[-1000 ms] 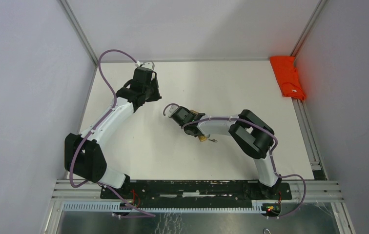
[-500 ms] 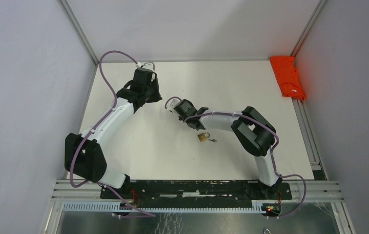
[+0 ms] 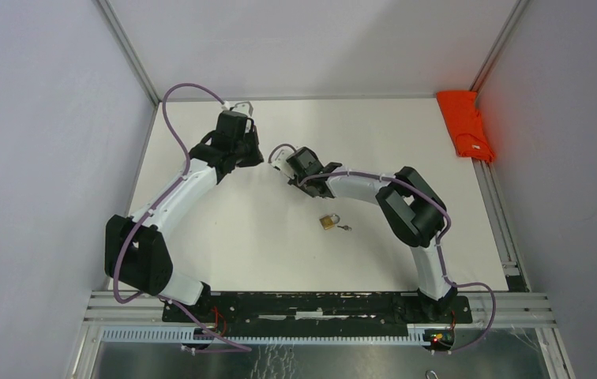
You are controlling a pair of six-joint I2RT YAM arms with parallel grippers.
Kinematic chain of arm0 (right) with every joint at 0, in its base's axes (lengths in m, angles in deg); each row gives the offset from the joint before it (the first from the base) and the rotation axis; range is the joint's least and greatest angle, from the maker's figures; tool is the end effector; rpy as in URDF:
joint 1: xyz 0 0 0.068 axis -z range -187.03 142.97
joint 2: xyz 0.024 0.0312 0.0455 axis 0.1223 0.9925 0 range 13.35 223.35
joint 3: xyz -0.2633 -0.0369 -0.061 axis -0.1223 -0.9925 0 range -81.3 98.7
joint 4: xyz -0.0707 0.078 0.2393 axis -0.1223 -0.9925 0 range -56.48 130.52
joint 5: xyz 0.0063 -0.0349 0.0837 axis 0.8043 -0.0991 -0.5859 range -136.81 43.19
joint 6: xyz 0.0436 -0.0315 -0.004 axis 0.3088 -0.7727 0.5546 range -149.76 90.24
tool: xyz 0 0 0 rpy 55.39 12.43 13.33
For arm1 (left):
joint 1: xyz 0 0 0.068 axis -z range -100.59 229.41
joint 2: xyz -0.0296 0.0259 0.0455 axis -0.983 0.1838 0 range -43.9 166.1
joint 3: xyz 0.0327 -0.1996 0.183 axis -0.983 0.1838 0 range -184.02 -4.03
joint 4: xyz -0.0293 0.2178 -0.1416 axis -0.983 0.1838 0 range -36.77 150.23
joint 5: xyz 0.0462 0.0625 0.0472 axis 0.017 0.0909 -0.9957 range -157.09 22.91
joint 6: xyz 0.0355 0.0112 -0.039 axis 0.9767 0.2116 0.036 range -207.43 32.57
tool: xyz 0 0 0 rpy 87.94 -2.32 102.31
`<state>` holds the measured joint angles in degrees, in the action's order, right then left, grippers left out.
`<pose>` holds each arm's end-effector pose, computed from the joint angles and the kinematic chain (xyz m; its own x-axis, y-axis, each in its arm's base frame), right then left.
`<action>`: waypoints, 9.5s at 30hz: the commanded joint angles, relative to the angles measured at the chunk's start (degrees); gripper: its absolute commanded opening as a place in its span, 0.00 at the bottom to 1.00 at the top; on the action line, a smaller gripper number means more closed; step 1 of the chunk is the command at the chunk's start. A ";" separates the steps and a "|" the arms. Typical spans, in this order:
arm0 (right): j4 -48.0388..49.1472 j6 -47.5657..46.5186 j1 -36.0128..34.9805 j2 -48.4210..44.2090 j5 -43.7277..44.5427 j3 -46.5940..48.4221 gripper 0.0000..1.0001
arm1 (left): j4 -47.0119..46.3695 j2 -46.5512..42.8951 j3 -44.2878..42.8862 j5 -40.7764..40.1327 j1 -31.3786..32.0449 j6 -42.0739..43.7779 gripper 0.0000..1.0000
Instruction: Unlock with the key
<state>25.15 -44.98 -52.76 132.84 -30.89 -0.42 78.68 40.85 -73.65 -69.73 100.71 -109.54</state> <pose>0.3158 0.3100 0.1498 -0.3935 -0.7654 -0.5093 -0.7040 0.6071 -0.3684 0.3092 -0.1189 0.2991 -0.6858 -0.1361 -0.7149 0.0781 0.9629 -0.2582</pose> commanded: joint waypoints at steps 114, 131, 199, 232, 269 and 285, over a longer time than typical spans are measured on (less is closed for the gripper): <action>5.68 1.31 0.55 -1.25 -0.60 -2.18 0.32 | -33.80 32.85 3.31 18.00 0.09 -3.91 0.02; 5.15 7.31 2.50 -0.48 -9.97 -1.34 0.00 | -33.63 32.85 3.27 18.53 0.03 -3.59 0.02; -8.07 -0.51 1.27 10.98 -5.28 19.17 0.87 | -35.82 31.79 6.19 20.60 -8.10 -4.70 0.02; -7.49 14.12 14.65 6.31 -35.71 11.63 0.52 | -36.83 32.93 5.34 23.43 -8.26 -4.96 0.02; -7.74 -4.84 5.62 8.78 -2.56 13.07 0.53 | -39.01 32.50 6.44 25.20 -8.25 -4.76 0.02; -17.77 -2.27 7.20 18.12 -18.56 27.01 0.38 | -38.74 32.41 5.55 26.69 -8.27 -4.32 0.02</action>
<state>13.74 -50.36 -46.45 146.50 -41.84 24.54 38.94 72.20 -67.42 -43.91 92.64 -114.78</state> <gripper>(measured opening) 0.414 0.025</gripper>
